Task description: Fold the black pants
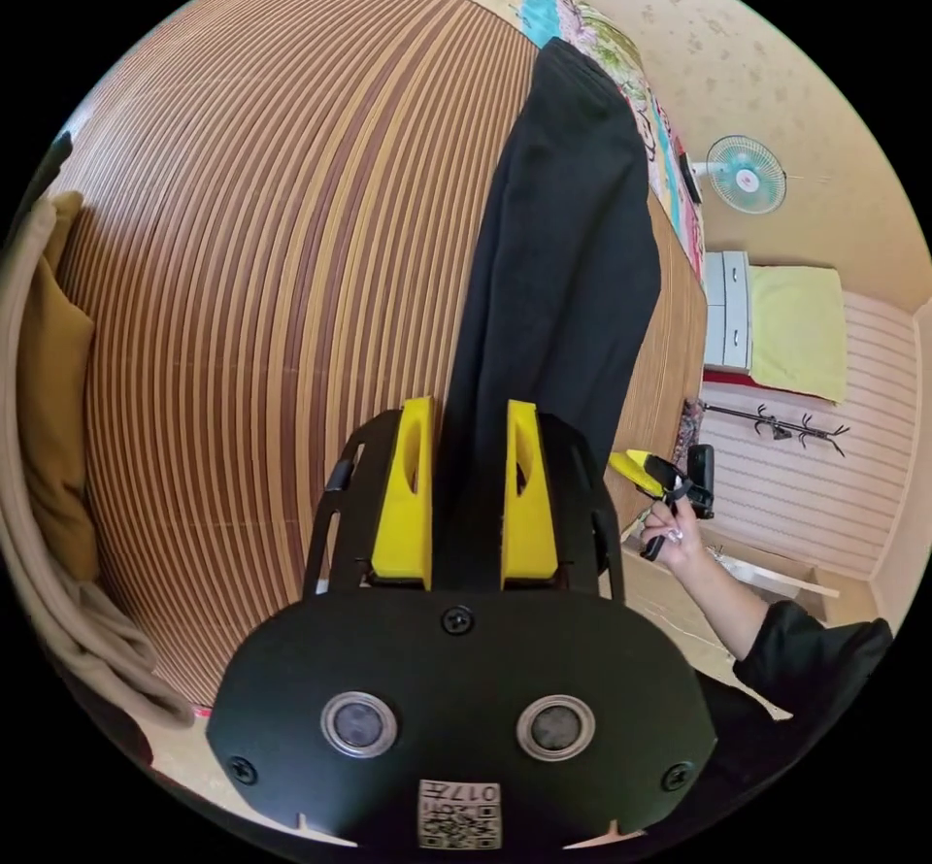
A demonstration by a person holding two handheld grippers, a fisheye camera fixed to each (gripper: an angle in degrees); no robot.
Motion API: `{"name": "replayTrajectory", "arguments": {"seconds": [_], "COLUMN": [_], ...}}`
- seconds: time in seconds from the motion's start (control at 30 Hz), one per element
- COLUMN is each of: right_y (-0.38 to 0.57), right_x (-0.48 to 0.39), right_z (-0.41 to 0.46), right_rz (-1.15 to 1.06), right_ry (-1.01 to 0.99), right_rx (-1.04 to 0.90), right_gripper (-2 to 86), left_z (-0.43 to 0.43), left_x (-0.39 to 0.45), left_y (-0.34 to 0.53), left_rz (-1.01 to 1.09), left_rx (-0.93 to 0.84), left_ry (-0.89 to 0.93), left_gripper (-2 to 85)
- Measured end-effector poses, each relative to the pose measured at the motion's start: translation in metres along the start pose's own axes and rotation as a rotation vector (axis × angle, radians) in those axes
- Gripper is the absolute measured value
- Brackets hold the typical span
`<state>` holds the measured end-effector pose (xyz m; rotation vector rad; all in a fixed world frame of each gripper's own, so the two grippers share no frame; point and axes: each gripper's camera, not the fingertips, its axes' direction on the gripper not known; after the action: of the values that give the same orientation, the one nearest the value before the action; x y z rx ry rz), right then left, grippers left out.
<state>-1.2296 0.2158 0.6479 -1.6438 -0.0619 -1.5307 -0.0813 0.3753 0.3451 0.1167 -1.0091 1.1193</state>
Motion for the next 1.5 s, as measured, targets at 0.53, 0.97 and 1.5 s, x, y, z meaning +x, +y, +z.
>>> {"name": "replayTrajectory", "arguments": {"seconds": [0.53,0.97,1.5], "right_y": [0.018,0.074,0.25], "right_x": [0.009,0.028,-0.134], "right_z": [0.026,0.045,-0.1], "right_rz": [-0.102,-0.003,-0.716], "right_ry": [-0.124,-0.219,-0.509], "right_rx": [-0.002,-0.055,0.002], "right_gripper": [8.8,3.9,0.8], "left_z": [0.015,0.023,-0.147], "left_x": [-0.049,-0.068,0.084], "left_y": [-0.009,0.043,0.194], "left_rz": [0.142,0.135,0.639], "left_rx": [-0.065,-0.152,0.085], "left_ry": [0.354,0.523,0.803], "left_gripper": [8.3,3.5,3.5]}}
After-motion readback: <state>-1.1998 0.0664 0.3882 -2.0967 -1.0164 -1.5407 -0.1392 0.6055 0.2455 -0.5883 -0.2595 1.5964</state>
